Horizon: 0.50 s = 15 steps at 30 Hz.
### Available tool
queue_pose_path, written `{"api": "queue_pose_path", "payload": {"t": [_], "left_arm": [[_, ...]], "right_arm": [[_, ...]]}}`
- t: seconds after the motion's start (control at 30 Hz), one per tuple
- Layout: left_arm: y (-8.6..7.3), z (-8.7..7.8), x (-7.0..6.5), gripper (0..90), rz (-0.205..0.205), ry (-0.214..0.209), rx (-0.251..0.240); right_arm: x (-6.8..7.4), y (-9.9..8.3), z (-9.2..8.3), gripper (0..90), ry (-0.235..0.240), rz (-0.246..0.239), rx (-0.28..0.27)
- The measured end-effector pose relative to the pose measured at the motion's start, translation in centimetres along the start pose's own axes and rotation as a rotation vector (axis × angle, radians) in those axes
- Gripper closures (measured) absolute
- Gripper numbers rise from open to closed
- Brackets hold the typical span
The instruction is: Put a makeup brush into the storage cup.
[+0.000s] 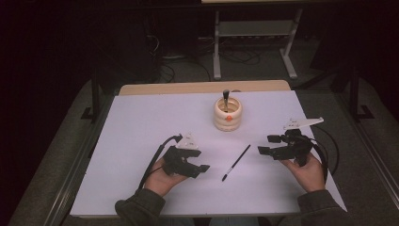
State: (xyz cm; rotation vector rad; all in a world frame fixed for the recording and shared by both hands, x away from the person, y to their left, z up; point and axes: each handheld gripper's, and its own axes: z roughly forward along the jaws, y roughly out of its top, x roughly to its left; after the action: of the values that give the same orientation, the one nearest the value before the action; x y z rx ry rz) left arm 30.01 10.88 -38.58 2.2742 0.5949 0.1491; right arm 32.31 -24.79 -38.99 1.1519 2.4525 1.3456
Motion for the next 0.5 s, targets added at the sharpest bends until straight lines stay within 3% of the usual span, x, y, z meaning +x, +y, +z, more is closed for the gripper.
{"api": "queue_pose_path", "payload": {"t": [0.03,0.23,0.27,0.5], "left_arm": [[0.4,0.5,-0.1,38.5,-0.023,-0.007,0.002],[2.2,2.5,-0.5,40.1,-0.026,-0.016,0.038],[2.5,2.9,-0.6,39.9,-0.049,-0.021,0.034],[4.0,4.9,-1.1,42.8,-0.038,-0.028,0.075]], "right_arm": [[0.1,-0.1,0.0,29.3,0.001,-0.008,-0.010],[0.5,-0.4,0.5,28.3,-0.014,-0.014,0.024],[0.6,-0.4,0.5,28.3,-0.016,-0.012,0.027],[0.4,-0.6,0.6,27.8,-0.025,-0.036,0.027]]}}
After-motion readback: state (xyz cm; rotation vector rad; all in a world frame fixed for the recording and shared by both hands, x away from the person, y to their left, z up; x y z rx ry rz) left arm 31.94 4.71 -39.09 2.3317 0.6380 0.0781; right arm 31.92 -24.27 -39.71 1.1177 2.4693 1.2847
